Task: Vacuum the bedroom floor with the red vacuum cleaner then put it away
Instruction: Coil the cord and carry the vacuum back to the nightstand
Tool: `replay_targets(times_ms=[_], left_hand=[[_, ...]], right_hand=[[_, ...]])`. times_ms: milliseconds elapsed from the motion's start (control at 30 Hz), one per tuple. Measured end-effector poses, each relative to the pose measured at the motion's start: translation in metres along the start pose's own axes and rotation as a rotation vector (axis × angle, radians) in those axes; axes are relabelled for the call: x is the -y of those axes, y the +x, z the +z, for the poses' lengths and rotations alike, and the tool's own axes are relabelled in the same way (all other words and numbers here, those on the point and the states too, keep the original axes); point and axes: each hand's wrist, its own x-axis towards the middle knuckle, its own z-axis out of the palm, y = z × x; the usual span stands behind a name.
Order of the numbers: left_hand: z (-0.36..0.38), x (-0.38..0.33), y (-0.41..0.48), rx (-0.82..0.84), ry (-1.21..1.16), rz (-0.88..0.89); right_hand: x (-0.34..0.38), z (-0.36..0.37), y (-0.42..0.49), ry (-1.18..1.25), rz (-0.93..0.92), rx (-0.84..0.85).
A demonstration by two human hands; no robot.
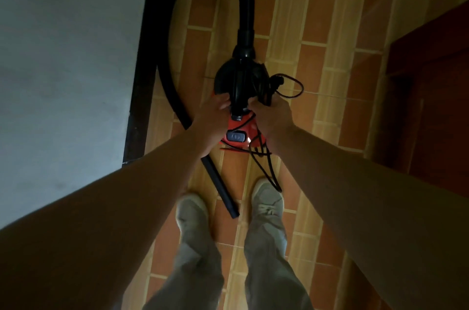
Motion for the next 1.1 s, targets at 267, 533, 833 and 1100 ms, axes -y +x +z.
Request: replay_targets(times_ms=[267,533,833,1100], left_hand=[[-0.013,0.007,0.018,0.056,-0.031,-0.033],[-0.025,0.013,0.023,0.142,-0.052,-0.022],[-0.028,0.021,0.023,0.174,-0.163,-0.038],[-0.035,0.035,0.032,0.184,-0.148,0.016]], right_hand=[[0.005,0.030,0.019,-0.079,-0.006,-0.068],[0.000,0.050,0.027,-0.121,-0.019,-0.086],[-0.001,0.059,0.023,-0.140,-0.067,-0.111],[0.011,0.070,0.033,-0.210,0.057,-0.173]])
